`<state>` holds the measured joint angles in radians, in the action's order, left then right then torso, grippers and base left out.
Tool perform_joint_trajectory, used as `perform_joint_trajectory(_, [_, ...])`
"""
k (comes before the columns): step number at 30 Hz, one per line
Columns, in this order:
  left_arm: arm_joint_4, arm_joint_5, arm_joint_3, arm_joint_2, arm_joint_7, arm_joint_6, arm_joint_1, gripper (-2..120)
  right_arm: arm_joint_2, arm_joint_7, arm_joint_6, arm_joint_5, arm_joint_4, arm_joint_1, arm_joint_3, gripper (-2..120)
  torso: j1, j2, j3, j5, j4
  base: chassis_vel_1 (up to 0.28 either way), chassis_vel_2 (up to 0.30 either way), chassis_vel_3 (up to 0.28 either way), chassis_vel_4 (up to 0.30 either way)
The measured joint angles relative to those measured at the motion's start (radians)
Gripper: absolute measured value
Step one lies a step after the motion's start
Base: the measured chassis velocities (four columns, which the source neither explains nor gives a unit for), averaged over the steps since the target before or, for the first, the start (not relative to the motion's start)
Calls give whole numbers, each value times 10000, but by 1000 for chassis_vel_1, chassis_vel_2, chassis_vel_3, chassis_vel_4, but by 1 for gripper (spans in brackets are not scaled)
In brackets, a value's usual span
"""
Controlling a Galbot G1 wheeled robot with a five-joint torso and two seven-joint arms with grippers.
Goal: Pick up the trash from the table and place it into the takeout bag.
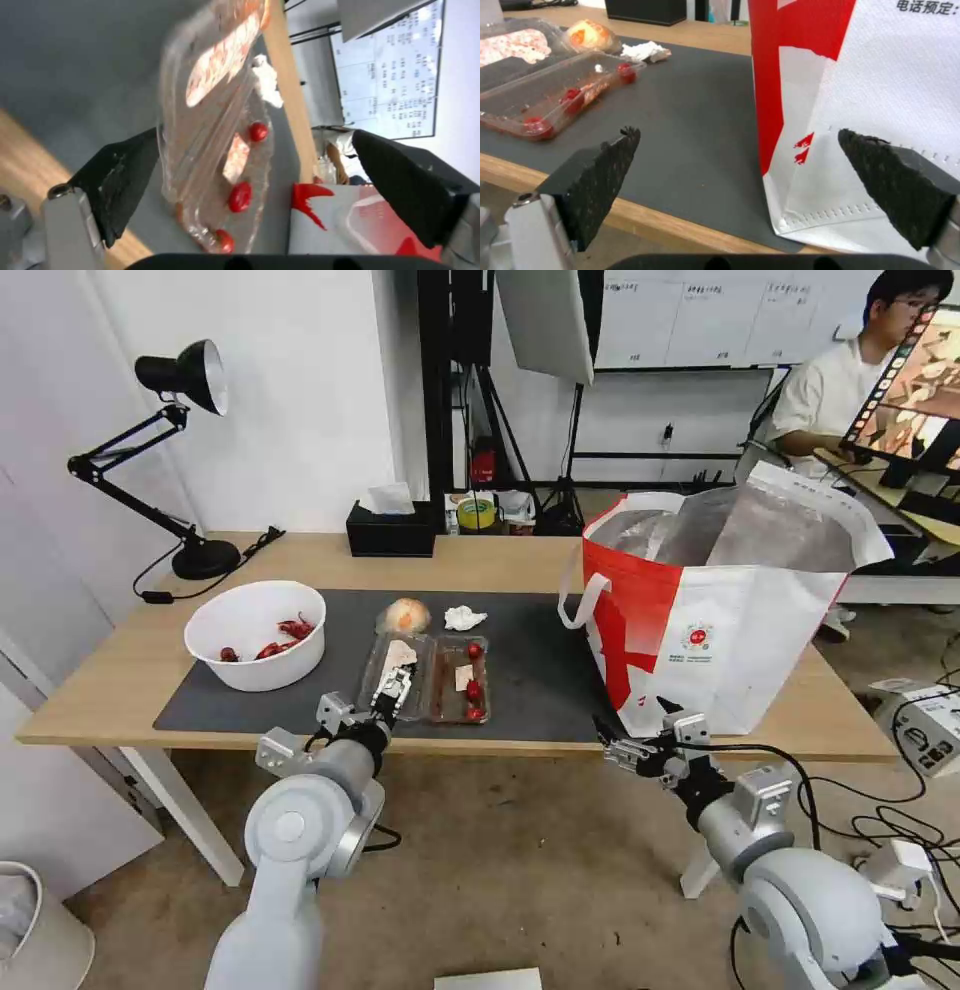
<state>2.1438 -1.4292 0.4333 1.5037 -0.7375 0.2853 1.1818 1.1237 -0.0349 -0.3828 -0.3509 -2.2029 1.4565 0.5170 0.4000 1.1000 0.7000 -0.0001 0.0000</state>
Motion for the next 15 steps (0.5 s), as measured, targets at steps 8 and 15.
perform_joint_trajectory(8, [143, -91, 58, -105, 240, -69, -35, 100, 30, 0, 2, 18, -16, 7, -4, 100, 0, 0, 0, 0, 0, 0, 0, 0, 0])
perform_joint_trajectory(15, [213, -157, 124, -218, 644, -115, -117, 100, 28, -1, 2, 20, -28, 0, 19, 100, 0, 0, 0, 0, 0, 0, 0, 0, 0])
